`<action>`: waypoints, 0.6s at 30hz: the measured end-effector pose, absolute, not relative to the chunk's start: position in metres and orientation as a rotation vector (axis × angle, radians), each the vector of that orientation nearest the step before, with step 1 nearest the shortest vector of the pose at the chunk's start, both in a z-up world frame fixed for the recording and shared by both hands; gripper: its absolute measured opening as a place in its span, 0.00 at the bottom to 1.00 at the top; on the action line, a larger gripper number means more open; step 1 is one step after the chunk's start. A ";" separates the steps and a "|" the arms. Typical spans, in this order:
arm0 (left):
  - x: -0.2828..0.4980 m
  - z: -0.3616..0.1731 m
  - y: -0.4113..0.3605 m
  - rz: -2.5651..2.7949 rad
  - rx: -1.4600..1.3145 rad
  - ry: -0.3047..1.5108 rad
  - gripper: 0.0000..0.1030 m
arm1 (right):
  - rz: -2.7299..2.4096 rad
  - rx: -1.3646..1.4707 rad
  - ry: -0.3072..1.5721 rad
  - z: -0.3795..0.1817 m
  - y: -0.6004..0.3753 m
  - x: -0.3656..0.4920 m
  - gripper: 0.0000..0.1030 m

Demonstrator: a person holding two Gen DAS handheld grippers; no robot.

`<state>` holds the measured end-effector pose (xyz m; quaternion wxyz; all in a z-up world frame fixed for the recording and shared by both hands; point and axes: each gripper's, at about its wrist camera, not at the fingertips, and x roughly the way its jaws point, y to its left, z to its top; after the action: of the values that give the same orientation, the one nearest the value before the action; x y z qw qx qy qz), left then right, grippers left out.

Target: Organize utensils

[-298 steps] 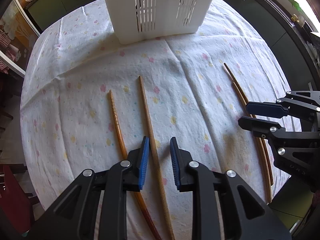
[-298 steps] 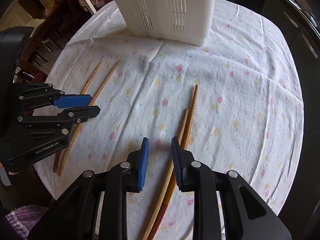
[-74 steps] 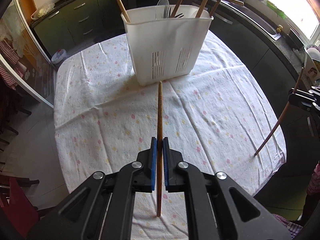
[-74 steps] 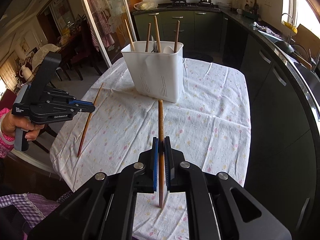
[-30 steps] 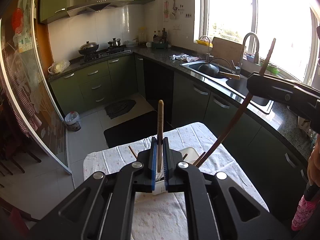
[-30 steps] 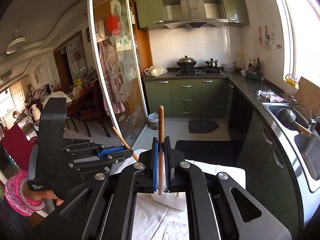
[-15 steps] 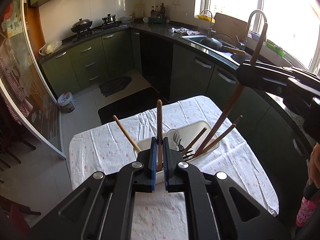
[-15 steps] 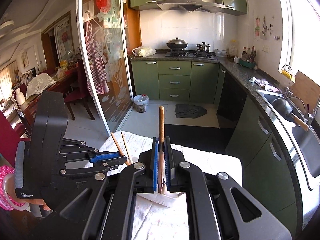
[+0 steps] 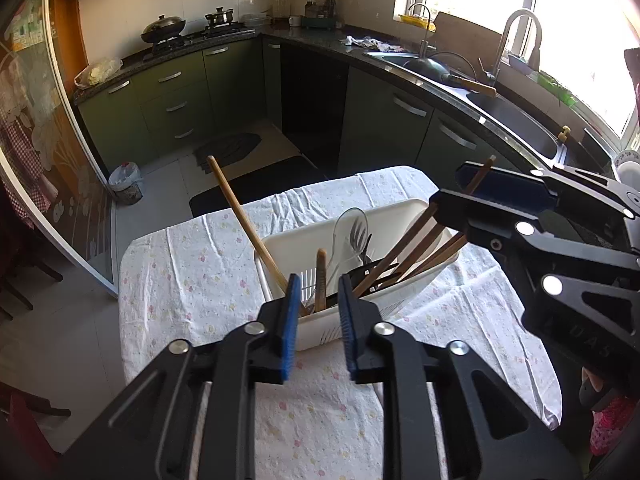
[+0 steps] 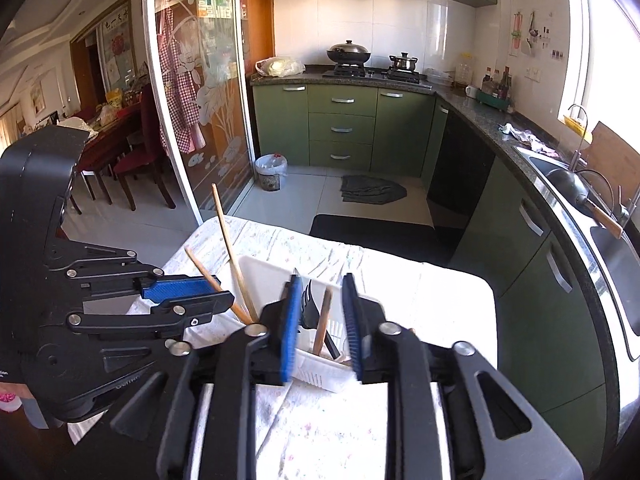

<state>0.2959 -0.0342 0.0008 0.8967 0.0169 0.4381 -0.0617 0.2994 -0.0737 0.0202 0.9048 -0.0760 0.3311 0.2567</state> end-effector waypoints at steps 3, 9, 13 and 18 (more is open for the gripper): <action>0.283 0.008 -0.033 -0.113 0.043 0.847 0.44 | 0.526 -0.124 0.617 0.033 -0.089 0.278 0.38; 0.215 0.037 -0.029 -0.105 0.027 0.677 0.77 | 0.522 -0.009 0.426 0.054 -0.145 0.177 0.65; 0.144 0.041 -0.036 -0.089 0.084 0.566 0.88 | 0.461 0.014 0.355 0.038 -0.180 0.101 0.79; 0.065 0.022 -0.047 -0.056 0.151 0.494 0.93 | 0.435 0.065 0.373 0.001 -0.210 0.033 0.95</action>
<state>0.0648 -0.0471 0.0221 0.9664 0.0744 0.2444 -0.0276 0.0334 -0.2103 0.0010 0.9587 0.0321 0.1838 0.2145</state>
